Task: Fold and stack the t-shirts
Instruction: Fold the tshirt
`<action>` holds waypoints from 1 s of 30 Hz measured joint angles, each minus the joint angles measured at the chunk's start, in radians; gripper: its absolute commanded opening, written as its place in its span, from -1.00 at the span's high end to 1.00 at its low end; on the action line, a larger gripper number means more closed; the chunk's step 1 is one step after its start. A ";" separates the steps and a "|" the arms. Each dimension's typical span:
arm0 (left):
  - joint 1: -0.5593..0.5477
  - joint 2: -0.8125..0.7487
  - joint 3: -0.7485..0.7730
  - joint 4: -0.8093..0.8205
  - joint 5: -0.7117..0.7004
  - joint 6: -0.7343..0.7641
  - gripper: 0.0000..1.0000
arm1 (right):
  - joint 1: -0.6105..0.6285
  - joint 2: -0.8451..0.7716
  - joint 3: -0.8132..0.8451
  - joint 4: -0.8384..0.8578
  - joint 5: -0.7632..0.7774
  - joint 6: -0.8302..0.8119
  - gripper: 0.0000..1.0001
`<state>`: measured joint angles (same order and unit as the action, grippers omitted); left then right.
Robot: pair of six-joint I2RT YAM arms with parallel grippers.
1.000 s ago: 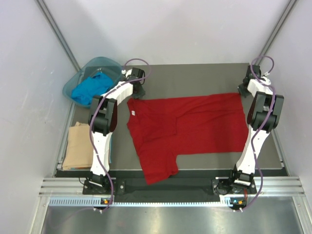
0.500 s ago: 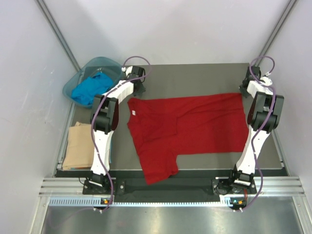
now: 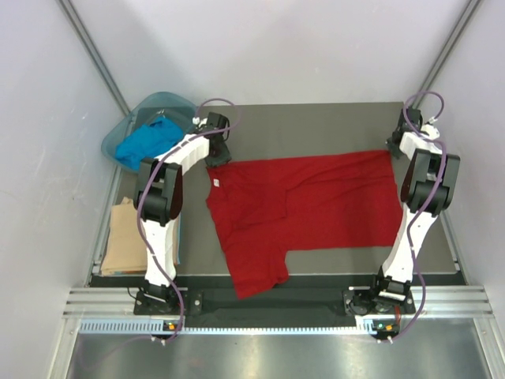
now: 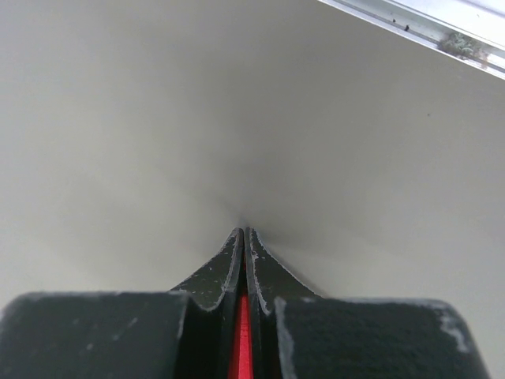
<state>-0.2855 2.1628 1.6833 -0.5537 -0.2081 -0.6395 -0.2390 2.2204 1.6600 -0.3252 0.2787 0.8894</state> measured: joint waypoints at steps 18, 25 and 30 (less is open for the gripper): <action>0.003 -0.076 -0.042 -0.030 0.001 0.037 0.02 | -0.001 -0.009 -0.013 0.004 0.002 -0.023 1.00; 0.003 -0.158 -0.043 -0.028 0.011 0.048 -0.03 | -0.006 -0.012 -0.017 0.003 0.005 -0.025 1.00; 0.003 -0.170 -0.085 -0.003 0.033 0.049 -0.02 | -0.006 -0.012 -0.017 0.003 0.005 -0.025 1.00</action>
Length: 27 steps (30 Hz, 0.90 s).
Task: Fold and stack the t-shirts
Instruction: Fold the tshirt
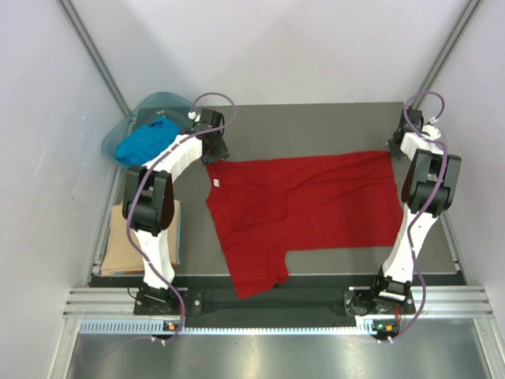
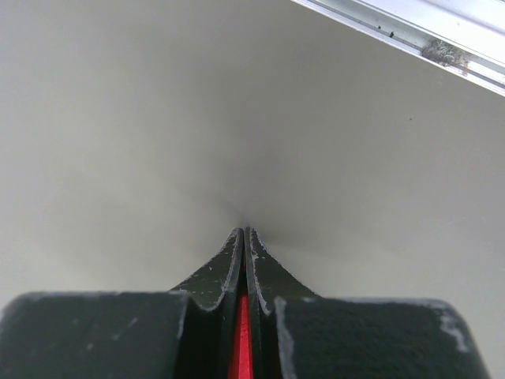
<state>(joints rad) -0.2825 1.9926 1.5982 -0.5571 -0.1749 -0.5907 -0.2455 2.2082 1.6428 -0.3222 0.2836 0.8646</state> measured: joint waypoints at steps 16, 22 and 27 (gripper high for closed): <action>0.002 0.127 -0.015 0.029 -0.029 -0.042 0.77 | -0.003 0.000 -0.001 0.001 -0.001 0.000 1.00; 0.000 0.147 0.015 0.031 -0.045 -0.066 1.00 | -0.010 0.000 -0.006 0.007 -0.001 0.004 1.00; 0.000 0.199 0.081 0.077 -0.026 -0.066 1.00 | -0.018 -0.001 -0.006 0.016 0.000 0.012 1.00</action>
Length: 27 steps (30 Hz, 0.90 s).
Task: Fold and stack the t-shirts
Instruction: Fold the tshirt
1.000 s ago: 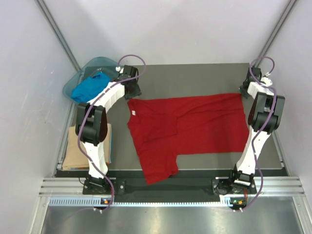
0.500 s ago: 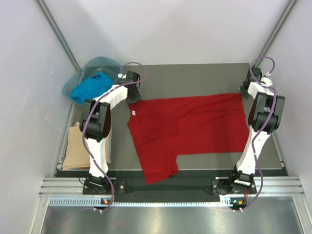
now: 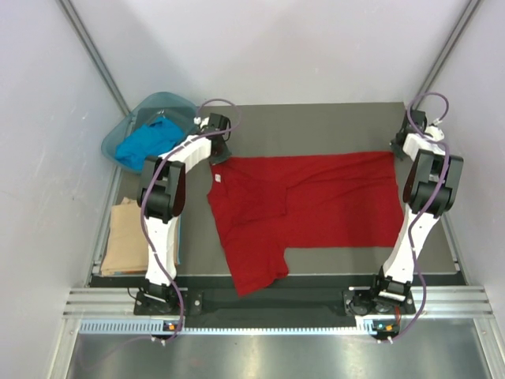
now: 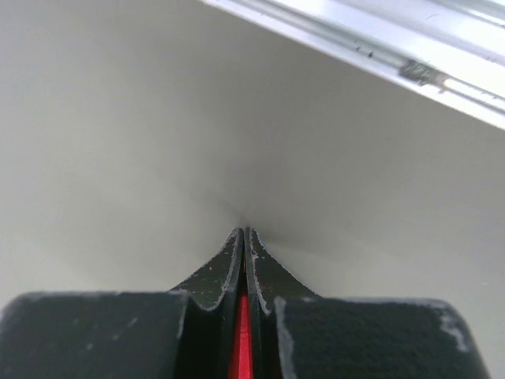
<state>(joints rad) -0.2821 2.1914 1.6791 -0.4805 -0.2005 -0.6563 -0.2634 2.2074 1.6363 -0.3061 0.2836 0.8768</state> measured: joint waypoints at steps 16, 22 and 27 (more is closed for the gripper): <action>0.008 0.178 0.213 0.190 0.095 0.010 0.27 | -0.029 0.001 0.024 0.040 0.028 -0.016 0.79; 0.013 0.107 0.180 0.167 0.128 0.035 -0.01 | -0.029 -0.010 0.033 0.052 -0.016 -0.066 0.22; 0.013 -0.093 0.056 0.149 0.148 0.084 0.00 | -0.026 -0.095 0.033 -0.011 -0.080 -0.137 -0.13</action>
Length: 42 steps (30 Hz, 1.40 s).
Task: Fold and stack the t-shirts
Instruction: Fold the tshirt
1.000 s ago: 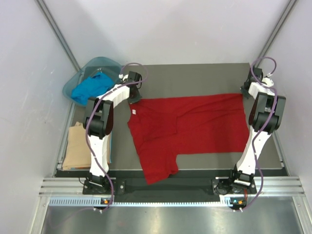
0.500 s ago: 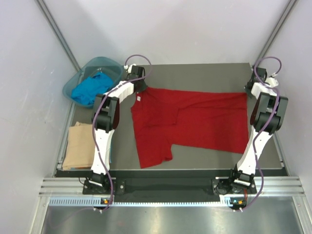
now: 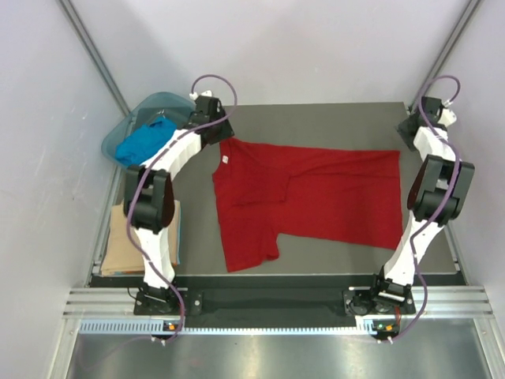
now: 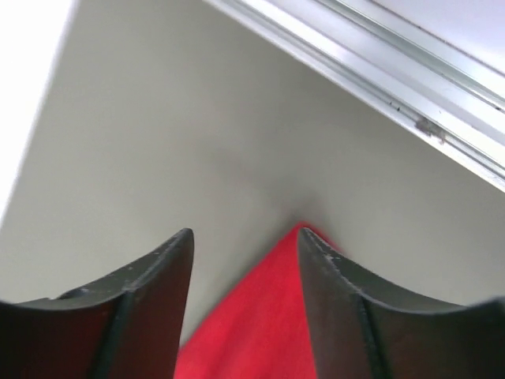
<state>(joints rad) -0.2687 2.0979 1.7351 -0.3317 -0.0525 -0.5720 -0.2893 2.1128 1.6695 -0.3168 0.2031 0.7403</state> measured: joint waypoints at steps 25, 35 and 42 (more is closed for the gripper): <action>-0.021 -0.312 -0.592 -0.018 0.296 -0.058 0.29 | 0.589 -0.478 -0.592 0.048 -0.352 -0.138 0.27; -0.042 -0.277 -0.594 -0.027 0.227 -0.119 0.47 | 0.596 -0.483 -0.594 0.059 -0.326 -0.138 0.27; -0.058 -0.250 -0.585 -0.040 0.178 -0.142 0.53 | 0.596 -0.483 -0.595 0.062 -0.317 -0.138 0.28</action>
<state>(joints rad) -0.3264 1.8481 1.1503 -0.3717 0.1257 -0.7143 0.3069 1.6295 1.0748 -0.2546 -0.1139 0.6018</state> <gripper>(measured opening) 0.251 0.364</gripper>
